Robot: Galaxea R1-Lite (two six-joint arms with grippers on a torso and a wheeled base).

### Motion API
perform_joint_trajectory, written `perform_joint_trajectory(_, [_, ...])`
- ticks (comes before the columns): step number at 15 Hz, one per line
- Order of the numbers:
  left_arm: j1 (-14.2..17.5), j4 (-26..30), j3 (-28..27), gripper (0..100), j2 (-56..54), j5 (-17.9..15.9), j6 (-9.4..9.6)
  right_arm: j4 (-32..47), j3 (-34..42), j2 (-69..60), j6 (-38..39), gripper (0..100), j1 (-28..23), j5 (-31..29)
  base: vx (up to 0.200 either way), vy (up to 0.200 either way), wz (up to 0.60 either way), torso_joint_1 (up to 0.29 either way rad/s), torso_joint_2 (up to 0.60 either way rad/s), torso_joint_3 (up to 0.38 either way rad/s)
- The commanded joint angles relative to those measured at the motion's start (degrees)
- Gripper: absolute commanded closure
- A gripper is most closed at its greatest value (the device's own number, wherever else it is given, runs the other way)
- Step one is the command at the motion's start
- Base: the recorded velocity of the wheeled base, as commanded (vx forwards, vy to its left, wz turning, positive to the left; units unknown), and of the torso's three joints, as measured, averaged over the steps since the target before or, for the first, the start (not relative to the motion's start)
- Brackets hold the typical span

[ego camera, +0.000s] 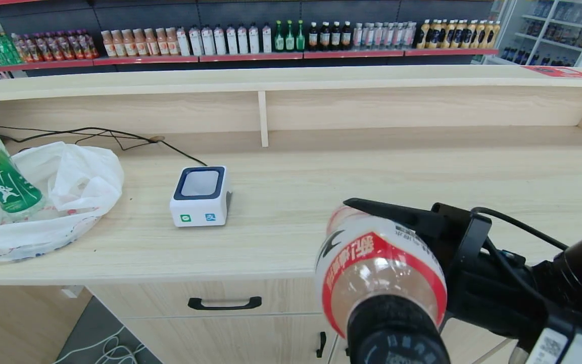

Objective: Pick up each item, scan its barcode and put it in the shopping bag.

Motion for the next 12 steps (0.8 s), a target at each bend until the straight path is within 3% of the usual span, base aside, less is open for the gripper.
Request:
perform_joint_trajectory(1, [0.00,0.00,0.00,0,-0.02,0.01,0.02,-0.08,-0.64,2.42,-1.72,100,0.65,1.61,0.000,0.000,0.00,0.000,0.00,0.000])
perform_joint_trajectory(5, [0.00,0.00,0.00,0,-0.02,0.01,0.02,-0.08,-4.50,5.15,-4.27,100,1.00,10.05,0.000,0.000,0.00,0.000,0.00,0.000])
perform_joint_trajectory(12, [0.00,0.00,0.00,0,-0.02,0.01,0.02,-0.08,-6.96,5.68,-7.87,100,3.90,14.62,0.000,0.000,0.00,0.000,0.00,0.000])
